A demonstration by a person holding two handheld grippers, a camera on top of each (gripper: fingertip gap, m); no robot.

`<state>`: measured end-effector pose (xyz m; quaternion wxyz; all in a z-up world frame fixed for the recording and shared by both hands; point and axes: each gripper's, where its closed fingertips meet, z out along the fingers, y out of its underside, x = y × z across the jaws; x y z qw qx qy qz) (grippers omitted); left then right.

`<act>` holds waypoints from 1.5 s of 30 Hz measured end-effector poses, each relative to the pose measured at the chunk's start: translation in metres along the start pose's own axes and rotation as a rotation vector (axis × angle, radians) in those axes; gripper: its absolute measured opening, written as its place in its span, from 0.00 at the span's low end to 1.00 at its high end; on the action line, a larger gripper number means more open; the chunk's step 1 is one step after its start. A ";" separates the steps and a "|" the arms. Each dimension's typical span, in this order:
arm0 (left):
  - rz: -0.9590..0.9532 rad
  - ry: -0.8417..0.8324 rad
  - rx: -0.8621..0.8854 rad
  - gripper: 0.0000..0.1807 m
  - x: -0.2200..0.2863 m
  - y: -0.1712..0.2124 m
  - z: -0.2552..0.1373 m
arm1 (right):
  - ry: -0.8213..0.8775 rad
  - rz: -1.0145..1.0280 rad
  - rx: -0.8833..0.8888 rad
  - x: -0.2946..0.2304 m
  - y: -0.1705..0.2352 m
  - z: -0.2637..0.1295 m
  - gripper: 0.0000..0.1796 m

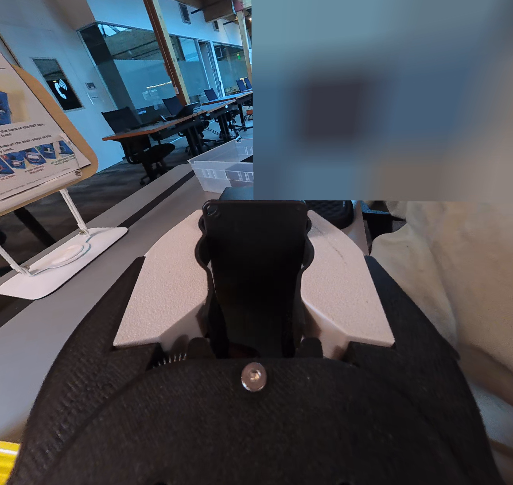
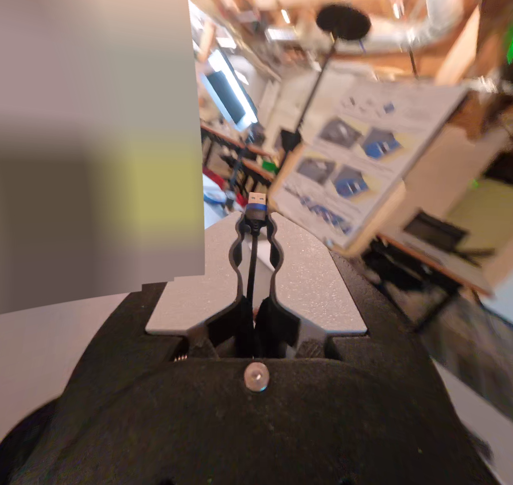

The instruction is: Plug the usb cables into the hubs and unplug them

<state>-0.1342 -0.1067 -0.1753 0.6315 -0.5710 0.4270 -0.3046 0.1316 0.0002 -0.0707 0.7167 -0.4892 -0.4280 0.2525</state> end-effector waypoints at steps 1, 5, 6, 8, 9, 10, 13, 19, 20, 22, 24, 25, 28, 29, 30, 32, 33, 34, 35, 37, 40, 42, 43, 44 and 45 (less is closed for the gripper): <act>-0.003 0.002 0.005 0.36 0.000 0.000 0.000 | 0.046 0.025 -0.086 0.011 0.018 -0.006 0.08; 0.003 0.012 0.013 0.36 0.002 0.000 0.003 | 0.228 0.040 -0.383 0.048 0.091 -0.030 0.09; 0.006 0.013 0.011 0.36 0.002 0.001 0.003 | 0.244 0.045 -0.440 0.052 0.106 -0.033 0.08; 0.008 0.014 0.008 0.36 0.003 0.001 0.003 | 0.242 0.054 -0.532 0.052 0.133 -0.036 0.08; 0.009 0.015 0.008 0.36 0.002 0.000 0.003 | 0.242 0.041 -0.582 0.053 0.145 -0.037 0.08; 0.008 0.015 0.012 0.36 0.002 0.000 0.003 | 0.250 0.020 -0.638 0.054 0.158 -0.038 0.08; 0.003 0.015 0.024 0.36 0.001 -0.001 0.003 | 0.256 -0.003 -0.793 0.054 0.192 -0.044 0.08; -0.011 0.007 0.037 0.36 -0.001 -0.001 -0.001 | 0.190 0.057 -0.928 0.040 0.225 -0.049 0.10; -0.012 0.007 0.038 0.36 -0.001 -0.001 -0.001 | 0.183 0.068 -0.930 0.038 0.226 -0.048 0.10; -0.012 0.007 0.039 0.36 -0.001 -0.001 -0.001 | 0.175 0.078 -0.949 0.035 0.226 -0.050 0.11; -0.012 0.005 0.040 0.36 -0.001 -0.001 -0.001 | 0.150 0.084 -0.975 0.029 0.228 -0.052 0.12; -0.012 0.005 0.040 0.36 -0.002 -0.001 -0.001 | 0.132 0.088 -0.988 0.026 0.228 -0.053 0.13; -0.011 0.003 0.039 0.36 -0.001 -0.001 -0.001 | 0.104 0.108 -1.016 0.019 0.228 -0.057 0.14; -0.011 0.003 0.039 0.36 -0.001 -0.001 -0.001 | 0.095 0.120 -1.017 0.017 0.227 -0.058 0.16; -0.012 0.003 0.039 0.36 -0.002 -0.001 -0.001 | 0.087 0.139 -1.015 0.015 0.225 -0.059 0.17; -0.012 0.003 0.041 0.36 -0.002 -0.001 -0.001 | 0.081 0.181 -1.003 0.011 0.222 -0.060 0.19; -0.013 0.003 0.041 0.36 -0.001 -0.001 -0.001 | 0.085 0.193 -0.994 0.011 0.220 -0.061 0.19; -0.015 0.003 0.042 0.36 -0.001 -0.001 -0.001 | 0.091 0.199 -0.984 0.011 0.218 -0.062 0.19; -0.016 0.002 0.044 0.36 -0.002 -0.001 0.000 | 0.098 0.200 -0.972 0.011 0.216 -0.062 0.20; -0.018 0.003 0.048 0.36 -0.002 -0.001 0.001 | 0.108 0.190 -0.917 0.009 0.203 -0.058 0.20; -0.024 0.002 0.055 0.36 -0.003 -0.001 0.000 | 0.036 0.154 -0.685 -0.013 0.164 -0.029 0.25; -0.026 0.001 0.058 0.36 -0.004 -0.001 0.000 | -0.093 0.146 -0.457 -0.048 0.130 0.000 0.26; -0.026 0.001 0.059 0.36 -0.004 -0.001 0.000 | -0.181 0.158 -0.352 -0.071 0.114 0.013 0.27; -0.026 0.001 0.061 0.36 -0.004 -0.001 0.000 | -0.275 0.178 -0.266 -0.097 0.101 0.026 0.28; -0.026 0.002 0.063 0.36 -0.004 -0.002 0.000 | -0.376 0.203 -0.201 -0.124 0.090 0.038 0.30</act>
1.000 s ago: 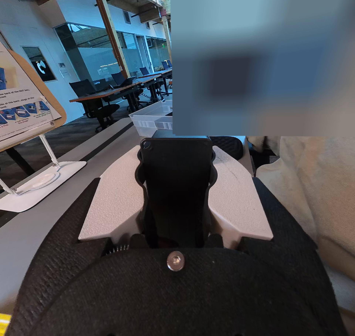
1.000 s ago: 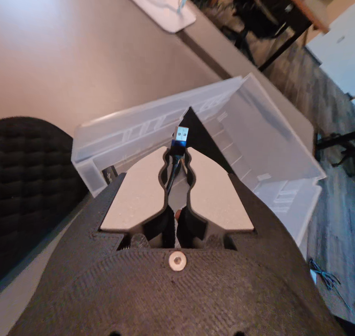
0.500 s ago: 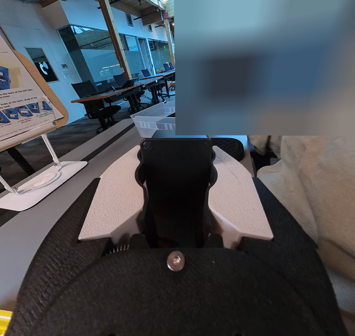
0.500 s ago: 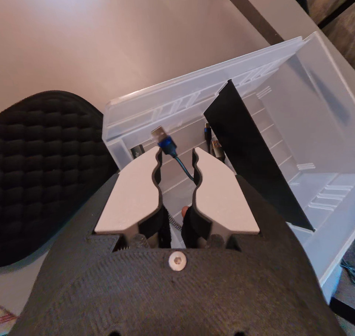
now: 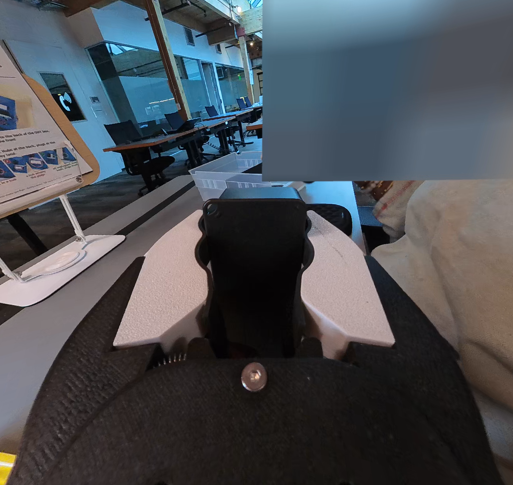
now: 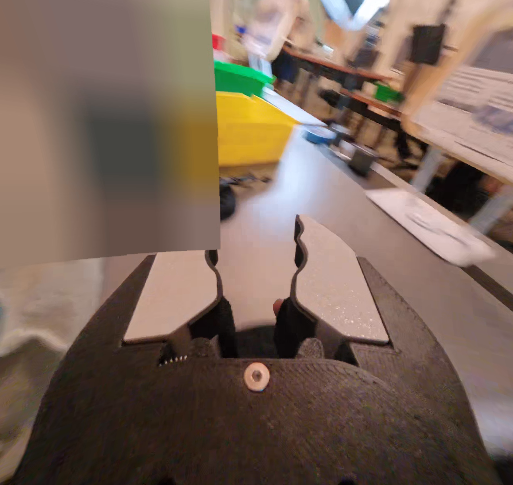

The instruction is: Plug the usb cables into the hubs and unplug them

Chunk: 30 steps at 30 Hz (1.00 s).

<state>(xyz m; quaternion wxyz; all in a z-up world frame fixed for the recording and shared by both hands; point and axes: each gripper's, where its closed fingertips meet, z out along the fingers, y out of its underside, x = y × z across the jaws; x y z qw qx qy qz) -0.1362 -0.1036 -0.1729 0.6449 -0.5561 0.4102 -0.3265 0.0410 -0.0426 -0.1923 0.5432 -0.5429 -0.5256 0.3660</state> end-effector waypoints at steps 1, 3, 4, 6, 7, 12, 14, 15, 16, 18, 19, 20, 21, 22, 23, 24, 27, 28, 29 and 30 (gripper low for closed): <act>-0.001 0.000 0.002 0.36 -0.001 0.000 0.000 | -0.107 -0.002 0.041 -0.024 -0.008 0.021 0.31; 0.000 0.000 0.004 0.36 -0.001 0.000 0.000 | -0.280 -0.030 0.104 -0.067 -0.019 0.068 0.35; 0.001 0.000 0.005 0.36 0.000 0.000 0.000 | -0.358 -0.049 0.103 -0.088 -0.019 0.091 0.40; 0.005 0.000 0.004 0.36 0.001 -0.001 -0.001 | -0.439 -0.086 0.054 -0.115 -0.014 0.138 0.45; 0.007 0.000 0.004 0.36 0.001 -0.001 -0.002 | -0.453 -0.100 0.033 -0.122 -0.012 0.158 0.47; 0.006 -0.001 0.018 0.36 0.001 -0.001 -0.007 | -0.441 -0.031 0.052 -0.128 -0.008 0.225 0.45; 0.009 0.000 0.022 0.36 0.002 -0.002 -0.007 | -0.457 -0.037 0.042 -0.132 -0.002 0.233 0.40; 0.012 0.000 0.024 0.36 0.003 -0.002 -0.007 | -0.451 -0.048 0.046 -0.132 -0.001 0.235 0.32; 0.020 0.006 0.028 0.36 0.004 -0.002 -0.007 | -0.438 -0.067 0.059 -0.132 -0.002 0.234 0.30; 0.038 0.008 0.051 0.36 0.009 -0.009 -0.006 | -0.422 -0.088 0.078 -0.131 -0.009 0.230 0.30; 0.034 0.009 0.074 0.36 0.010 -0.015 -0.006 | -0.399 -0.107 0.113 -0.129 -0.016 0.225 0.31; 0.031 0.014 0.106 0.37 0.013 -0.023 -0.006 | -0.364 -0.124 0.161 -0.123 -0.025 0.219 0.30; 0.032 0.008 0.144 0.41 0.014 -0.031 -0.006 | -0.325 -0.134 0.209 -0.116 -0.035 0.211 0.30; 0.040 -0.015 0.183 0.43 0.012 -0.039 -0.006 | -0.283 -0.139 0.250 -0.106 -0.044 0.202 0.30; 0.051 -0.055 0.224 0.44 0.009 -0.047 -0.006 | -0.236 -0.147 0.288 -0.096 -0.054 0.190 0.30; 0.059 -0.107 0.270 0.44 0.004 -0.055 -0.009 | -0.183 -0.162 0.324 -0.084 -0.064 0.177 0.30; 0.003 -0.303 0.437 0.39 -0.021 -0.070 -0.018 | -0.025 -0.217 0.419 -0.049 -0.096 0.130 0.30; -0.038 -0.359 0.513 0.36 -0.028 -0.071 -0.021 | 0.023 -0.231 0.450 -0.038 -0.107 0.112 0.30; -0.091 -0.395 0.593 0.34 -0.034 -0.070 -0.022 | 0.070 -0.248 0.478 -0.027 -0.119 0.093 0.30; -0.148 -0.411 0.654 0.32 -0.038 -0.064 -0.020 | 0.118 -0.269 0.501 -0.017 -0.129 0.074 0.30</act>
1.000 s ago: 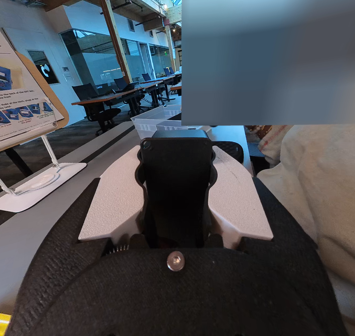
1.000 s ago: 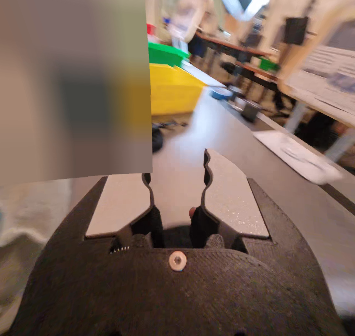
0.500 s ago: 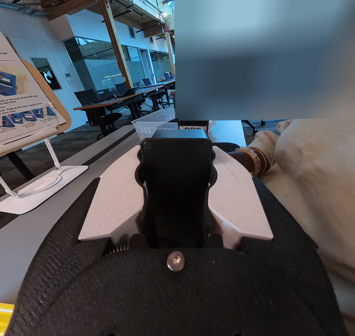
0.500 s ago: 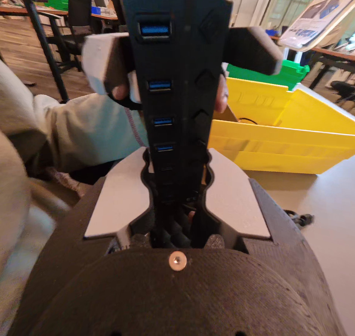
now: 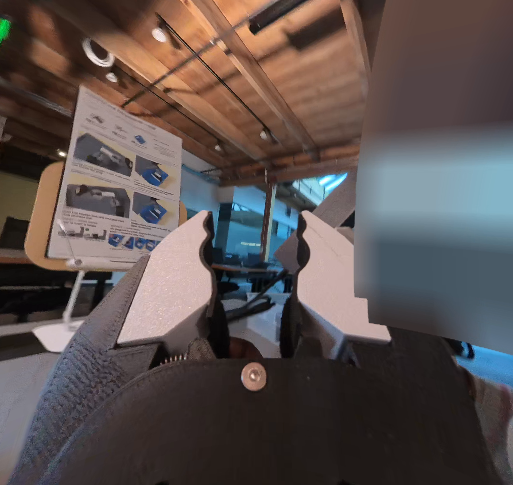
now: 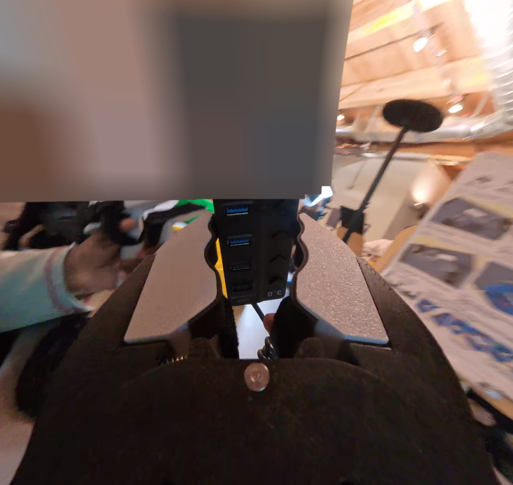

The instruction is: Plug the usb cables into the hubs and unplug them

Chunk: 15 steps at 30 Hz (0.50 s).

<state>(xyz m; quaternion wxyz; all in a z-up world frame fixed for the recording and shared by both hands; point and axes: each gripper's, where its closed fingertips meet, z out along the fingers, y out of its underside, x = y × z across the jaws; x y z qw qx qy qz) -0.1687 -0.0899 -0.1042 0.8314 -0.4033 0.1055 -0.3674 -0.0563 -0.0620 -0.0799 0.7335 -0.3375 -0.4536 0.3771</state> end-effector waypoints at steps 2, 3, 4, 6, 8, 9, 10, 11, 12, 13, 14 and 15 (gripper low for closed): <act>-0.073 -0.022 -0.011 0.29 -0.007 0.027 0.002 | 0.063 -0.066 0.001 0.028 -0.023 -0.021 0.30; -0.083 -0.037 -0.057 0.29 -0.011 0.045 0.003 | 0.099 -0.103 -0.014 0.042 -0.032 -0.032 0.30; -0.080 -0.053 -0.101 0.29 -0.014 0.062 0.003 | 0.143 -0.146 -0.030 0.056 -0.040 -0.043 0.30; -0.087 -0.099 -0.157 0.28 -0.018 0.086 0.001 | 0.219 -0.214 -0.063 0.084 -0.054 -0.064 0.30; -0.078 -0.053 -0.221 0.28 -0.009 0.098 0.002 | 0.298 -0.242 -0.094 0.112 -0.065 -0.086 0.30; -0.057 -0.035 -0.263 0.28 -0.006 0.105 0.003 | 0.334 -0.247 -0.113 0.127 -0.067 -0.098 0.30; -0.040 -0.036 -0.306 0.28 -0.006 0.112 0.003 | 0.373 -0.248 -0.140 0.143 -0.065 -0.111 0.30; -0.028 -0.047 -0.346 0.28 -0.007 0.119 0.002 | 0.423 -0.252 -0.176 0.160 -0.059 -0.124 0.30; -0.026 -0.053 -0.378 0.28 -0.007 0.125 0.001 | 0.486 -0.248 -0.217 0.179 -0.050 -0.140 0.30; -0.022 -0.040 -0.393 0.28 -0.005 0.127 0.002 | 0.551 -0.242 -0.265 0.198 -0.039 -0.156 0.30; -0.014 -0.025 -0.398 0.28 -0.003 0.128 0.002 | 0.607 -0.244 -0.320 0.215 -0.026 -0.173 0.30; -0.008 -0.016 -0.402 0.28 -0.001 0.129 0.002 | 0.660 -0.243 -0.371 0.229 -0.012 -0.189 0.30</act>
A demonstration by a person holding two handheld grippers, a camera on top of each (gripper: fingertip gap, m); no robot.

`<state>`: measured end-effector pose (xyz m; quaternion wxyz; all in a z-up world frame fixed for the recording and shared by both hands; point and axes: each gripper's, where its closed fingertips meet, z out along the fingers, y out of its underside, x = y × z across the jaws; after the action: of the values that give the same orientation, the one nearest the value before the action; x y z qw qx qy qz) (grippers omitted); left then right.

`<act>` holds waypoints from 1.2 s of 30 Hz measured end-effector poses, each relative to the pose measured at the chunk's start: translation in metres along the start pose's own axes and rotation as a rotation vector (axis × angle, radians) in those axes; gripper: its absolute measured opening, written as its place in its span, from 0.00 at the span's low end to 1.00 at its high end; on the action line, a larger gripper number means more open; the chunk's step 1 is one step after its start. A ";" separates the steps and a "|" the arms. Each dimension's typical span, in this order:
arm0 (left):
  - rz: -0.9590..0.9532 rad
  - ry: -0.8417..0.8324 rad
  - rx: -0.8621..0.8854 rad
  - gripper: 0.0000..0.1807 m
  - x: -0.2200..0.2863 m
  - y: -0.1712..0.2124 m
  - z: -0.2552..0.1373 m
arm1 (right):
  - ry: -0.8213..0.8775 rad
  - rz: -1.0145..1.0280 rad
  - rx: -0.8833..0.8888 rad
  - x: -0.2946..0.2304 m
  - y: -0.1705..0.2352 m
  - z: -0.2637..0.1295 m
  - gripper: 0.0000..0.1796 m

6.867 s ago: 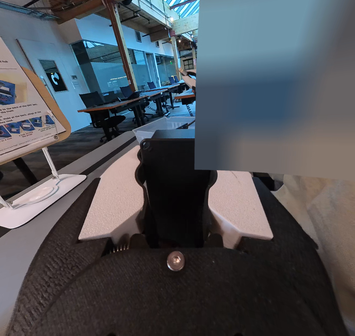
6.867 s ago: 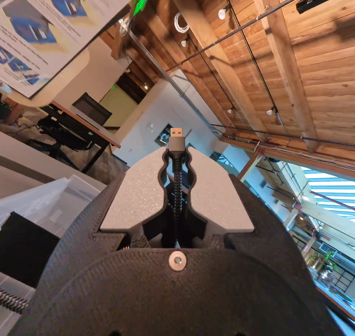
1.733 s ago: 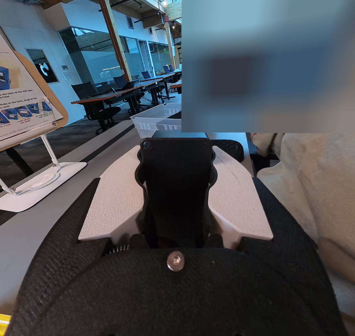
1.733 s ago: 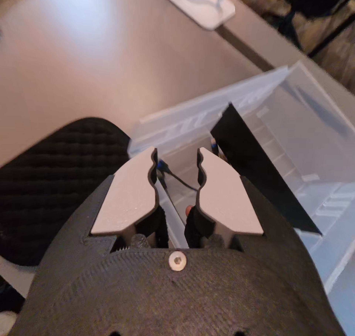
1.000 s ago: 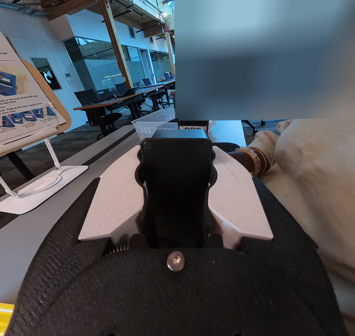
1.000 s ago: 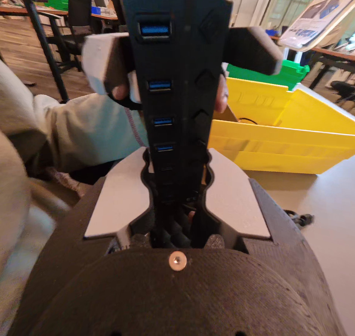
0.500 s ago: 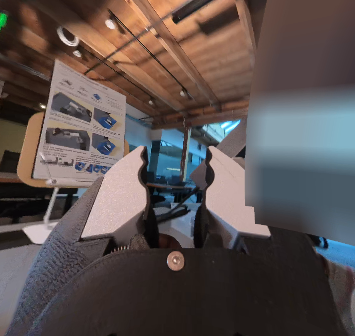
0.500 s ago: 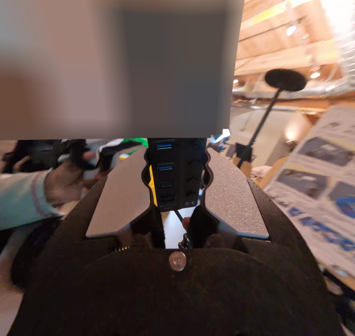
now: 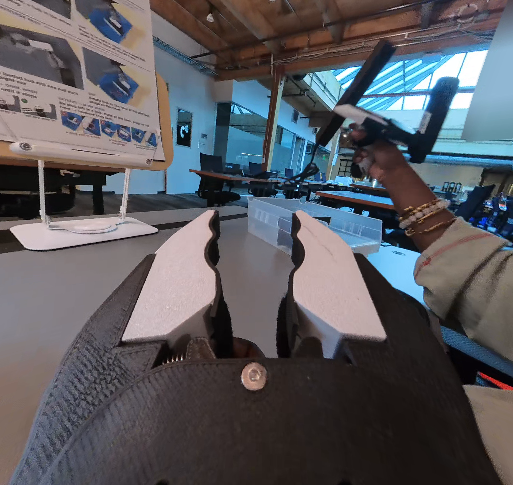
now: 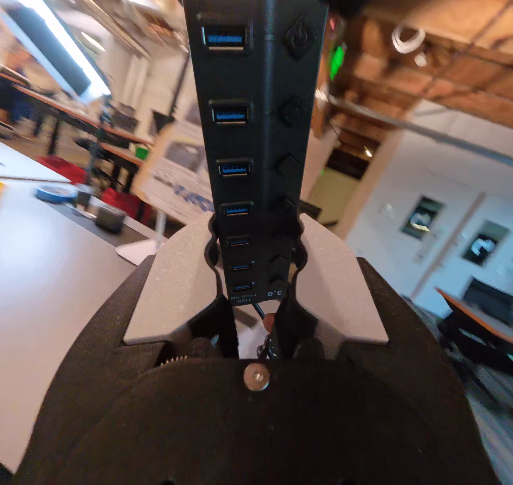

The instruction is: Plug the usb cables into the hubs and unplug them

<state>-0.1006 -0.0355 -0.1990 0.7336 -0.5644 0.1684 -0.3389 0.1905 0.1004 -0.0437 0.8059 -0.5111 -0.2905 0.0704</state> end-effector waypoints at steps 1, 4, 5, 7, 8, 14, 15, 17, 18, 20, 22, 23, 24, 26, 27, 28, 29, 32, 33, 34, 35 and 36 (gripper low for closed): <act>0.003 0.003 -0.002 0.28 0.000 0.001 0.000 | 0.036 0.002 -0.059 0.013 0.021 0.000 0.30; -0.013 0.003 -0.005 0.27 -0.001 0.001 0.000 | 0.107 0.014 -0.221 0.039 0.079 0.001 0.30; -0.020 0.001 -0.005 0.27 -0.002 0.001 0.000 | 0.122 0.015 -0.267 0.045 0.096 0.001 0.30; -0.028 -0.002 -0.001 0.27 -0.003 0.000 0.000 | 0.138 0.041 -0.344 0.050 0.125 0.001 0.30; -0.029 -0.001 0.000 0.27 -0.002 0.000 0.000 | 0.148 0.080 -0.372 0.052 0.136 0.001 0.30; -0.017 0.005 -0.003 0.27 -0.001 0.001 0.001 | 0.161 0.221 -0.632 0.046 0.188 0.005 0.30; -0.015 0.006 -0.002 0.27 -0.001 0.001 0.000 | 0.159 0.254 -0.681 0.043 0.198 0.003 0.30; -0.010 0.007 0.000 0.27 -0.001 0.000 0.000 | 0.167 0.315 -0.738 0.041 0.216 0.000 0.30; -0.007 0.008 -0.001 0.27 0.000 0.000 0.000 | 0.181 0.342 -0.739 0.041 0.222 0.000 0.30; -0.005 0.010 -0.003 0.27 0.000 0.001 0.000 | 0.202 0.390 -0.751 0.043 0.230 -0.002 0.30; -0.005 0.011 -0.006 0.27 0.000 0.001 0.001 | 0.201 0.429 -0.793 0.043 0.239 -0.004 0.29; -0.005 0.011 -0.005 0.27 0.000 0.001 0.001 | 0.200 0.429 -0.812 0.043 0.244 -0.004 0.29; -0.004 0.011 -0.005 0.27 0.000 0.001 0.001 | 0.195 0.413 -0.827 0.043 0.248 -0.004 0.29; -0.005 0.012 -0.006 0.27 0.000 0.001 0.000 | 0.182 0.363 -0.888 0.040 0.260 -0.006 0.29; -0.006 0.012 -0.006 0.27 0.000 0.001 0.000 | 0.168 0.339 -0.924 0.038 0.267 -0.008 0.29; -0.007 0.012 -0.006 0.27 0.000 0.001 0.000 | 0.162 0.317 -0.960 0.036 0.273 -0.010 0.29; -0.008 0.012 -0.006 0.27 0.000 0.001 0.001 | 0.162 0.295 -0.978 0.036 0.276 -0.012 0.29; -0.009 0.012 -0.006 0.27 0.000 0.001 0.001 | 0.143 0.276 -1.040 0.032 0.280 -0.016 0.30; -0.008 0.012 -0.007 0.27 0.000 0.001 0.001 | 0.119 0.261 -1.089 0.029 0.284 -0.020 0.30; -0.007 0.013 -0.007 0.27 0.000 0.001 0.001 | 0.085 0.250 -1.151 0.026 0.288 -0.025 0.31; -0.005 0.014 -0.007 0.27 0.000 0.001 0.001 | 0.058 0.253 -1.204 0.023 0.291 -0.029 0.34; -0.002 0.014 -0.007 0.27 0.000 0.001 0.001 | 0.040 0.268 -1.220 0.021 0.289 -0.030 0.35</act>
<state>-0.0994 -0.0349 -0.1997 0.7302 -0.5646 0.1741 -0.3432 0.2769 0.2205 -0.2950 0.3585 -0.9124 -0.1965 -0.0173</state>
